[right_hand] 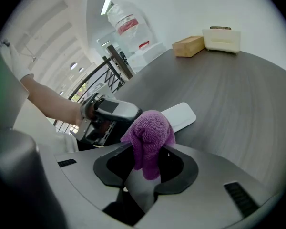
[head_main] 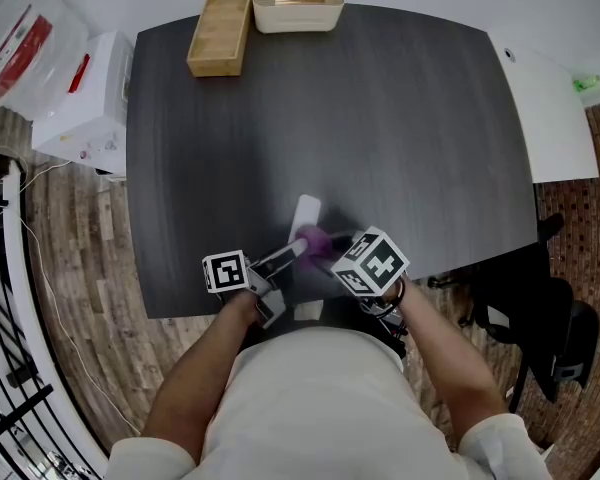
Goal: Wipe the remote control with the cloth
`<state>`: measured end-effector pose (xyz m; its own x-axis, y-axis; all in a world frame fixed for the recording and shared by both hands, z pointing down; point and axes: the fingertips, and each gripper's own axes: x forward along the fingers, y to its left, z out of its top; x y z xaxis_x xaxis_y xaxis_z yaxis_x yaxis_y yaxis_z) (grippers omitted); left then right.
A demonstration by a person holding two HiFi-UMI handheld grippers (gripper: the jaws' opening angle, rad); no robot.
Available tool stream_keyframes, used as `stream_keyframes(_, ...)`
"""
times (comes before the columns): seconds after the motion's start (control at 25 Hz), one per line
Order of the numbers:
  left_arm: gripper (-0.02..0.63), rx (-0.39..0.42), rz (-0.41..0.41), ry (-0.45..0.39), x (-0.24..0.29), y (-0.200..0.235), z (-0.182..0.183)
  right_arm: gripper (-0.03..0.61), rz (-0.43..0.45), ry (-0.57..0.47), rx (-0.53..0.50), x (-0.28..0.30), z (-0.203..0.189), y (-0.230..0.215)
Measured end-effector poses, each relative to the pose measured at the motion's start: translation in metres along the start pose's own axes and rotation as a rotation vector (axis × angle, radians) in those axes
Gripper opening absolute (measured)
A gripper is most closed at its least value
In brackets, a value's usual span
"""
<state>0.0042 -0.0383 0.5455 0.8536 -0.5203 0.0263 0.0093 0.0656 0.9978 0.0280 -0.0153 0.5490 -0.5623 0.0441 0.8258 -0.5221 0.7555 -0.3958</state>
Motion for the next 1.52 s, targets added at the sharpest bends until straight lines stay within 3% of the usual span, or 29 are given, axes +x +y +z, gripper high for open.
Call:
stream_keyframes(0.16, 0.264, -0.079, -0.013, -0.030, -0.001, 0.002, 0.005, 0.133, 0.062, 0.007, -0.018, 0.001, -0.011, 0.013)
stream_keyframes(0.28, 0.259, -0.084, 0.001, -0.006, -0.001, 0.004, 0.003, 0.132, 0.093, 0.001, -0.032, -0.001, -0.016, 0.021)
stream_keyframes(0.52, 0.130, -0.093, 0.046, 0.016, -0.003, 0.012, 0.001, 0.133, 0.164, 0.020, -0.104, -0.003, -0.027, 0.038)
stream_keyframes(0.68, 0.120, -0.045, 0.099, 0.063, 0.000, 0.018, 0.000, 0.133, 0.185, 0.053, -0.196, 0.000, -0.035, 0.055)
stream_keyframes(0.84, 0.110, -0.089, 0.102, 0.052, 0.000, 0.019, -0.001, 0.133, 0.166, 0.005, -0.135, -0.007, -0.034, 0.045)
stream_keyframes(1.0, 0.101, -0.188, 0.080, -0.003, -0.001, 0.017, 0.002, 0.133, 0.084, -0.103, 0.040, -0.028, -0.029, 0.003)
stream_keyframes(1.16, 0.098, -0.201, 0.080, -0.009, -0.002, 0.018, 0.004, 0.133, -0.136, -0.178, 0.197, -0.042, -0.021, -0.069)
stream_keyframes(1.24, 0.098, -0.204, 0.082, -0.003, -0.002, 0.018, 0.004, 0.133, -0.265, -0.163, 0.223, -0.042, -0.017, -0.099)
stream_keyframes(1.32, 0.098, -0.204, 0.088, 0.004, -0.001, 0.019, 0.003, 0.133, -0.331, -0.134, 0.230, -0.034, -0.014, -0.112)
stream_keyframes(1.52, 0.097, -0.194, 0.126, 0.030, -0.002, 0.026, 0.000, 0.133, -0.305, -0.085, 0.147, -0.013, -0.003, -0.094)
